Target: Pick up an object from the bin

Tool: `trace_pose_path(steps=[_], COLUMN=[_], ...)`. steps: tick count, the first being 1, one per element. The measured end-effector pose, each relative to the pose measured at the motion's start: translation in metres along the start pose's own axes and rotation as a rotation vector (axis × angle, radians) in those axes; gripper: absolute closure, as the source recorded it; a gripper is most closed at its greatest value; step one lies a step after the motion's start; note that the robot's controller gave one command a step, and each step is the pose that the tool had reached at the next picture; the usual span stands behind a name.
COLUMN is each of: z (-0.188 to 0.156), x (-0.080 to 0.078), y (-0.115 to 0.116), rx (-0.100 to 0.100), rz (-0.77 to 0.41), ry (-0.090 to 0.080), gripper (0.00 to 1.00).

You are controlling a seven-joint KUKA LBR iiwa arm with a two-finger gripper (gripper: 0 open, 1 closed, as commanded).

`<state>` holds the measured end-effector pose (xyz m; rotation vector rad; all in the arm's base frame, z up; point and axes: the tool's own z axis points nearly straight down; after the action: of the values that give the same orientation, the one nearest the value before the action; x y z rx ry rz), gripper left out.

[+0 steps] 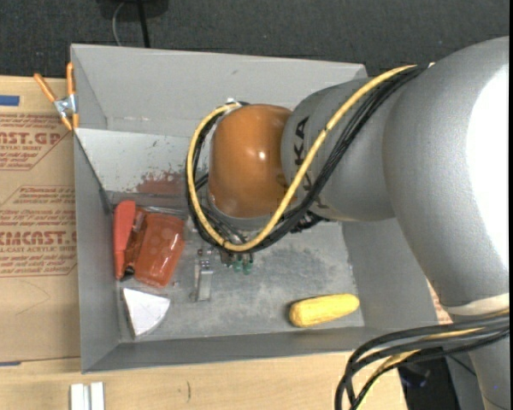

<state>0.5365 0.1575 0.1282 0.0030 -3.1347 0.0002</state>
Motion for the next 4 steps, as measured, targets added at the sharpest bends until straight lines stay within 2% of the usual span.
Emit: trace_pose_path(steps=[1, 2, 3, 4], z=[-0.004, 0.001, -0.001, 0.001], x=[-0.002, 0.007, 0.015, 0.015], y=[-0.001, 0.028, 0.075, 0.073], rx=[-0.001, 0.006, -0.001, -0.001], rz=[0.002, -0.135, -0.423, -0.458], ry=[-0.006, -0.006, -0.009, -0.009], gripper=[0.0, 0.0, 0.0, 0.0])
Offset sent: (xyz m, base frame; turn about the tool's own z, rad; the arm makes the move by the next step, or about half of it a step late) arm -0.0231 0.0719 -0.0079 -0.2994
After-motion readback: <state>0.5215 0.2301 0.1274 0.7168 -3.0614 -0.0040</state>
